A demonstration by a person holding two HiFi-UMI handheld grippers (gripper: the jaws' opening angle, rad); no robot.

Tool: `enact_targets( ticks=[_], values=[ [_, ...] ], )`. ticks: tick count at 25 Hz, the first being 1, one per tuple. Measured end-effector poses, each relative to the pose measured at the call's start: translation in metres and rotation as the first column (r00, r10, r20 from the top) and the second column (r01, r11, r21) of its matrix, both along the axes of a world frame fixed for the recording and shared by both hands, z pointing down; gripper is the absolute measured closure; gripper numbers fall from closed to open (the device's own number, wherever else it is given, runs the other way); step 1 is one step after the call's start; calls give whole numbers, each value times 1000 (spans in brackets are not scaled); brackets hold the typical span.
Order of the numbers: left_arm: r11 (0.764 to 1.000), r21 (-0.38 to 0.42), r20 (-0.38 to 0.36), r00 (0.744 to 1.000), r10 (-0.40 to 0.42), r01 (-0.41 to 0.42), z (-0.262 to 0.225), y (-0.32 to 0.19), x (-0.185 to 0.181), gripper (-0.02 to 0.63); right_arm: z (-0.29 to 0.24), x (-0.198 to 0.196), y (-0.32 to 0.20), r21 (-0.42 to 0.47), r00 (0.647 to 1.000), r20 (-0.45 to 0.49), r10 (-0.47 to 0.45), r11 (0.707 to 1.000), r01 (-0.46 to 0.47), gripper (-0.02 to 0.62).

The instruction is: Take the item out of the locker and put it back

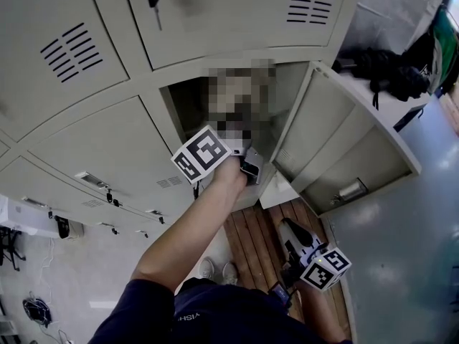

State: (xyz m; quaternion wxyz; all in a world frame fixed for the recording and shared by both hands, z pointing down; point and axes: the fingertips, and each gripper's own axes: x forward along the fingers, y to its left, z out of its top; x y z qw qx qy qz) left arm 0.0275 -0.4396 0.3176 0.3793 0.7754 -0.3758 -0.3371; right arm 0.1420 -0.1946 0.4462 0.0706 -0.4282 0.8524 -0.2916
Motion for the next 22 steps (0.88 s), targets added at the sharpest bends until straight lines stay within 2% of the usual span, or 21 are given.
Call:
enact_targets(
  ticks=[3, 8, 12, 22],
  values=[
    [1000, -12, 23, 1000, -3, 3, 5, -2, -1, 578, 0, -1, 0, -1, 1000, 1, -1, 1000, 1, 589],
    [999, -29, 41, 999, 34, -33, 12, -1, 4, 514, 1, -2, 0, -5, 1000, 5, -3, 1000, 3, 589],
    [997, -41, 45, 997, 60, -58, 17, 5, 8, 488, 1, -5, 0, -6, 1000, 5, -6, 1000, 7, 589],
    [992, -71, 57, 992, 112, -108, 30, 18, 13, 488, 3, -13, 2, -11, 1000, 7, -21, 1000, 21, 589]
  ],
)
